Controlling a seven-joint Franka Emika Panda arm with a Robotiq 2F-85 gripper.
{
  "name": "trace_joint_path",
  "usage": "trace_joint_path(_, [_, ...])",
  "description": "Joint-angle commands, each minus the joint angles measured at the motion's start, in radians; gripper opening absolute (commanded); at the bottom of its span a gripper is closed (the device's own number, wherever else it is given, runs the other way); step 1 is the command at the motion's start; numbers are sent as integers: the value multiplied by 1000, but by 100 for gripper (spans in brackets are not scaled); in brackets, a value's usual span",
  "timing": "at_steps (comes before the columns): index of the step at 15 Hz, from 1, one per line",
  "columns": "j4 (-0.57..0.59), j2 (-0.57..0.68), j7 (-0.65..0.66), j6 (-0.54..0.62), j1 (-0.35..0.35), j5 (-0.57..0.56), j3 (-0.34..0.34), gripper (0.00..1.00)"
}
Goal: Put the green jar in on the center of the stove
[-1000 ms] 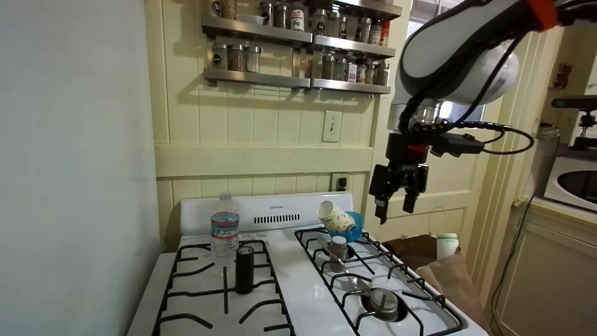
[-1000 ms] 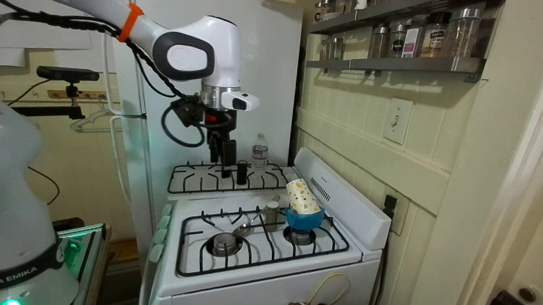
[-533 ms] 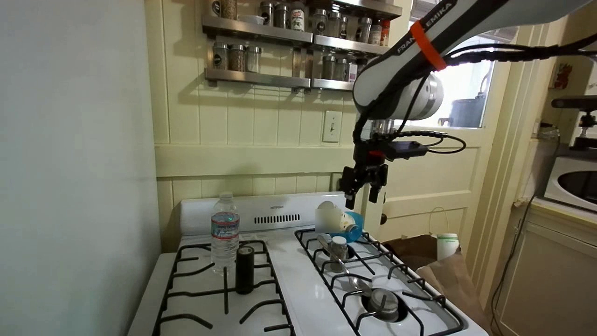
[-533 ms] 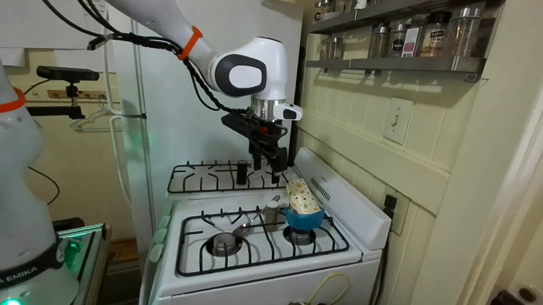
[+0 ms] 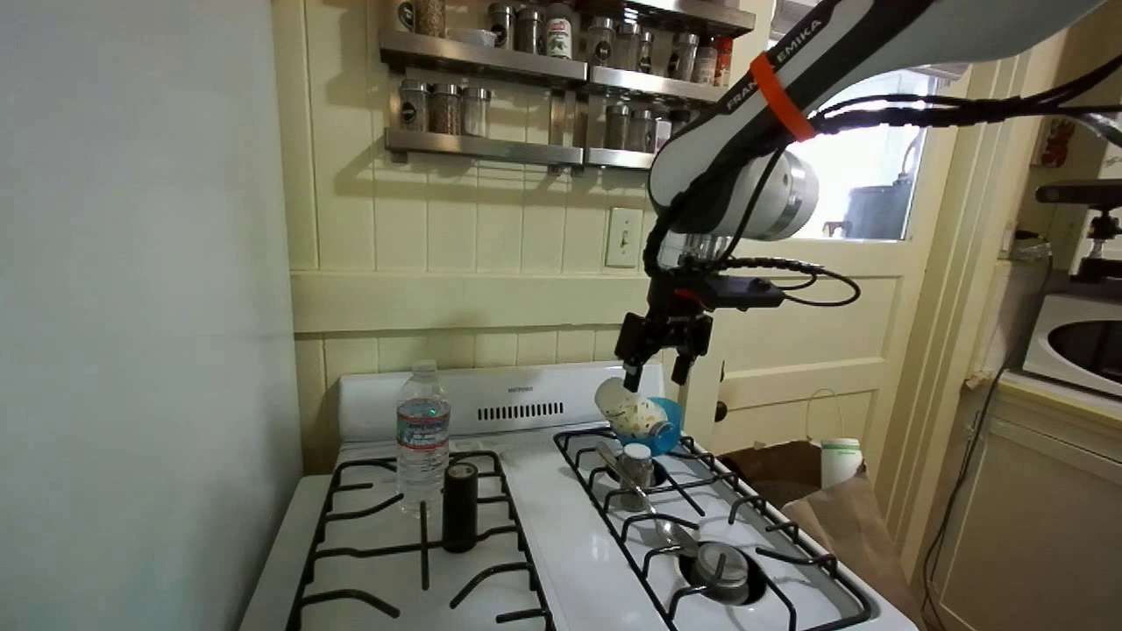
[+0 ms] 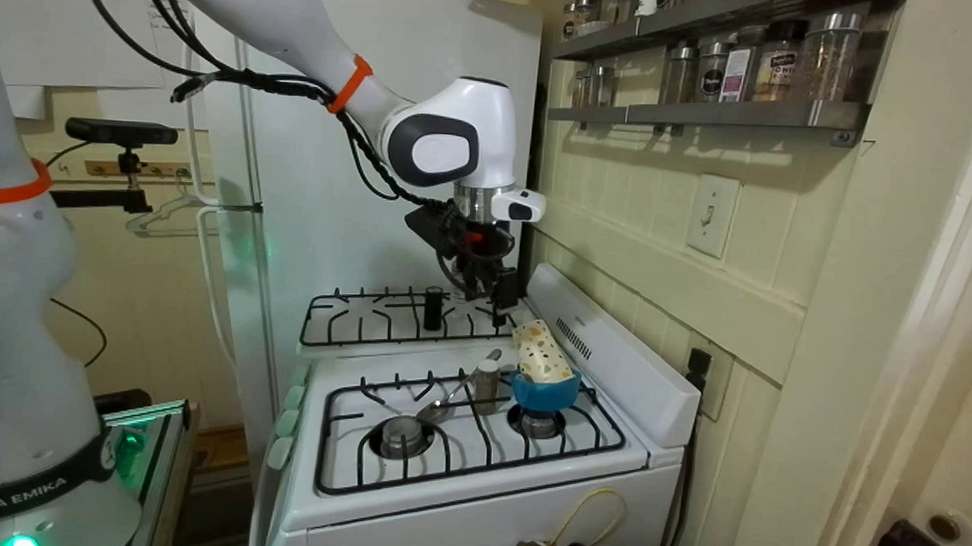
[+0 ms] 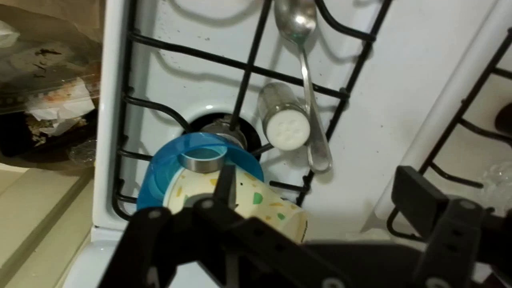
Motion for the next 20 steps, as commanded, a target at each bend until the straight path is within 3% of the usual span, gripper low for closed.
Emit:
trace_joint_path(1, [-72, 28, 53, 171, 24, 138, 27, 100])
trace_joint_path(4, [-138, 18, 85, 253, 31, 216, 44, 100])
trace_joint_path(8, [-176, 7, 118, 256, 32, 243, 52, 100])
trace_joint_path(20, [-129, 73, 142, 232, -5, 153, 8, 100])
